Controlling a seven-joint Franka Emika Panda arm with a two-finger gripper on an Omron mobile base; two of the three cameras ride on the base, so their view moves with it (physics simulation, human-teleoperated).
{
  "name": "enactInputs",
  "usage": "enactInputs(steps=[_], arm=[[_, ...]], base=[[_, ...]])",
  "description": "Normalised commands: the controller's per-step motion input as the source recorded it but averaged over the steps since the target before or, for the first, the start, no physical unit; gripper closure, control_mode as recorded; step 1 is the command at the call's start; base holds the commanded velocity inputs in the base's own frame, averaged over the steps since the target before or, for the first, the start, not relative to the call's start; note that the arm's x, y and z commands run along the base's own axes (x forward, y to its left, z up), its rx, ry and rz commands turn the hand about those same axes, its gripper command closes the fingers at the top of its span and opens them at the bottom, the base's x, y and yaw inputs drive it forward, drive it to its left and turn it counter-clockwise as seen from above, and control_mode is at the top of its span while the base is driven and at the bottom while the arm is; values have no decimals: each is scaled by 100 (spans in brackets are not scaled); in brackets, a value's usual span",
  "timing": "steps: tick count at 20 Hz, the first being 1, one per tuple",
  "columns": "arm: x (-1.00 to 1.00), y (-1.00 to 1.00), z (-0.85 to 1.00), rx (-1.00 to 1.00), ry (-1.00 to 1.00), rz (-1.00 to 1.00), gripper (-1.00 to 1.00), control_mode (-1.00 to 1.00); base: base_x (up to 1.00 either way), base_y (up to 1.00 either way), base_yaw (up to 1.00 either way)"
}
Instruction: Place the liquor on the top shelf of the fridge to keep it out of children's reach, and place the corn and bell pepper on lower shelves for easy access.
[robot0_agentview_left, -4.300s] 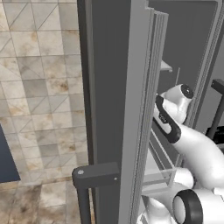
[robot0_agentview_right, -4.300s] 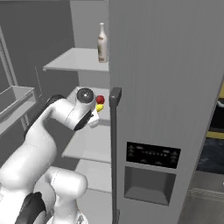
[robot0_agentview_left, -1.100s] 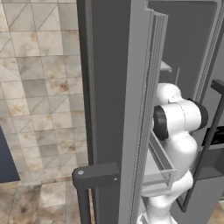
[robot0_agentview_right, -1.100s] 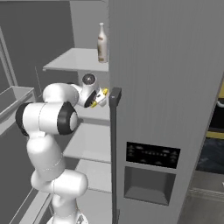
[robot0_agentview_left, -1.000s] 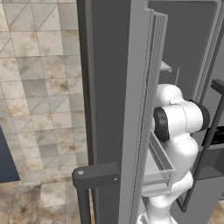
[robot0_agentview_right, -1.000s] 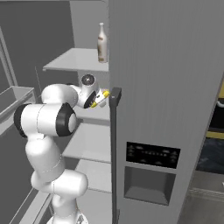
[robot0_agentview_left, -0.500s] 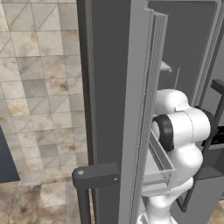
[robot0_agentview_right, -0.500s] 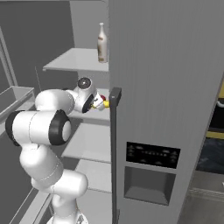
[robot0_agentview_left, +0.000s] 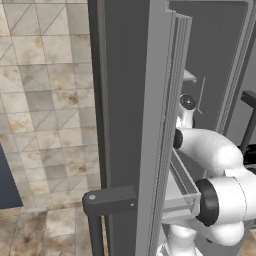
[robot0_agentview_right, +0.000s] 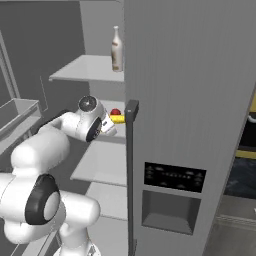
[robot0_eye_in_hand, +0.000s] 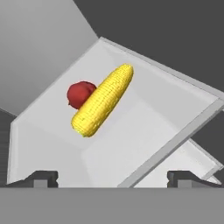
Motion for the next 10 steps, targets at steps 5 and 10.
enactInputs(steps=[5,10], arm=[[-100,-28,91,0,-3,2,-100,-100],[-100,-2,100,-3,-5,8,-100,-100]], base=[[0,0,0],[0,0,0]])
